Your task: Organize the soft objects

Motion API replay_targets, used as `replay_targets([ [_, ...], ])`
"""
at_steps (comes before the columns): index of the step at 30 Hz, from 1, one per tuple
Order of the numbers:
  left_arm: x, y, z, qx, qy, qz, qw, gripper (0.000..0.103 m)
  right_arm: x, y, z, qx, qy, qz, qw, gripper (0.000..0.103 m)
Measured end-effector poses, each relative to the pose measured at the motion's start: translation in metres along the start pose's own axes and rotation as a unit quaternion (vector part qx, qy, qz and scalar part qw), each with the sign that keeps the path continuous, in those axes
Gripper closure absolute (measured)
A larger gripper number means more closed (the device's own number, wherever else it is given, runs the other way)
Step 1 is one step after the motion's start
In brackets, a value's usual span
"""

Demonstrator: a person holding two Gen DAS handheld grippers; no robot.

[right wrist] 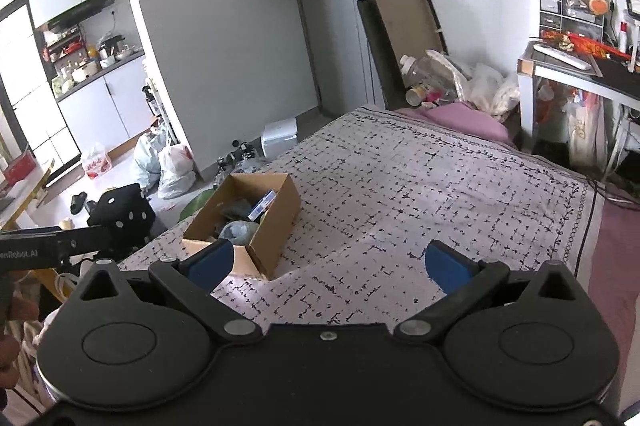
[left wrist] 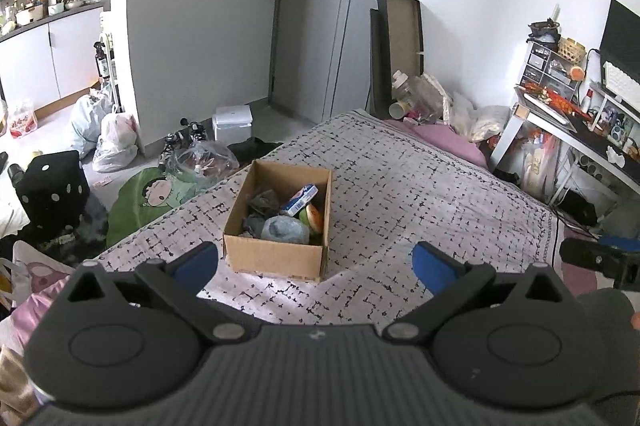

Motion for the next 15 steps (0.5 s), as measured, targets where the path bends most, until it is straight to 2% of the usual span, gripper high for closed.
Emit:
replay_targets([
  [15, -0.0060, -0.0057, -0.0018, 0.002, -0.002, -0.008, 1.0000, 0.000, -0.0035, -0.0037, 0.0004, 0.003, -0.005, 0.004, 1.000, 0.000],
])
Point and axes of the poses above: each gripper's, at about its wrist camera, not at the fingertips, and z roughly the way its jaws point, y to its right, x to its top, the point moved 1 cm from there along z, roughly the way its jaws point, and after that the axes turned 6 degrees about -x, right-handed, at the moved point
